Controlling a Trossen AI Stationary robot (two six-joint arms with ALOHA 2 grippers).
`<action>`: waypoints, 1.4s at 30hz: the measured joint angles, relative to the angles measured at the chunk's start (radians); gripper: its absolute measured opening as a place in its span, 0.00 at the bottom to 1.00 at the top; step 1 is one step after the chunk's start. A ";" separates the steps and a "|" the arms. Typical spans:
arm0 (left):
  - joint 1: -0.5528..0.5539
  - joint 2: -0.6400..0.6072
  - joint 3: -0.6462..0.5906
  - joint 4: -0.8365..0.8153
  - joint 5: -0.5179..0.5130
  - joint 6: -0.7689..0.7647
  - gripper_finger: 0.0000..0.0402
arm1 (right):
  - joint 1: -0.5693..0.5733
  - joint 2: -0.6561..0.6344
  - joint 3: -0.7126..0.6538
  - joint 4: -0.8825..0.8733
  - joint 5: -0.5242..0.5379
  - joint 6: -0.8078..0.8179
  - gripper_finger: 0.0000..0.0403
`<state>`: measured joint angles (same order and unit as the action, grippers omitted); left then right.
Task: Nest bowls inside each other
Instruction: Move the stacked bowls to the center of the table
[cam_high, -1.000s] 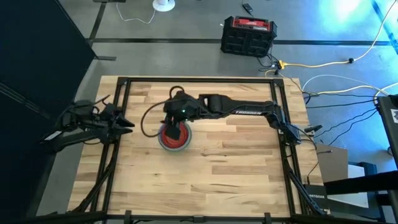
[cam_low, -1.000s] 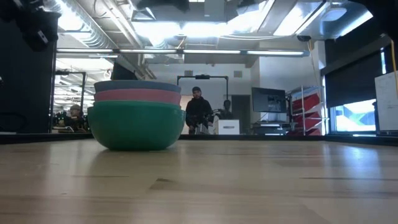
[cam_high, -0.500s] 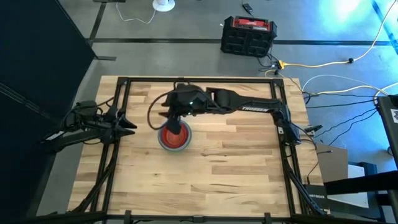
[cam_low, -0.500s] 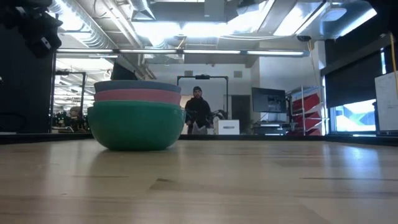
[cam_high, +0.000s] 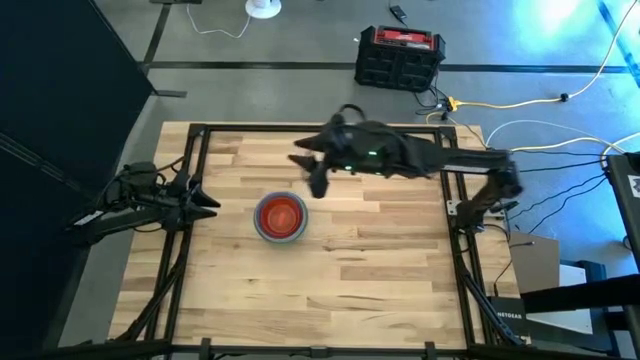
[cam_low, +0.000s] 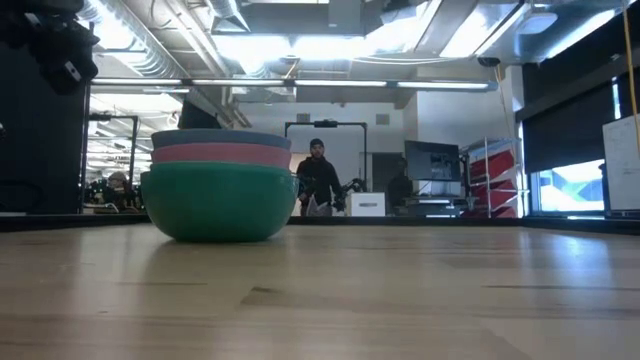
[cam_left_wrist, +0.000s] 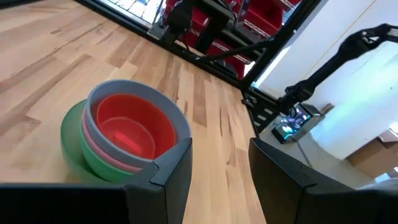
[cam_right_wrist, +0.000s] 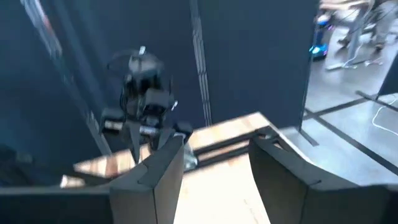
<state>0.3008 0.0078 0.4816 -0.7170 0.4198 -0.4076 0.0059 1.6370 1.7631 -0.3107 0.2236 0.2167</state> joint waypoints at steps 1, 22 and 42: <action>0.000 0.000 -0.004 0.004 -0.002 -0.004 0.35 | 0.000 -0.044 -0.066 0.050 0.013 0.018 0.41; 0.000 0.000 -0.235 0.222 -0.182 -0.222 0.35 | 0.000 -0.533 -0.685 0.298 0.085 0.132 0.02; -0.026 0.097 -0.307 0.064 -0.300 -0.708 0.32 | 0.000 -0.633 -0.695 0.191 0.068 0.113 0.00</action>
<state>0.2748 0.1053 0.1747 -0.6529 0.1197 -1.1159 0.0059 1.0043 1.0683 -0.1195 0.2921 0.3300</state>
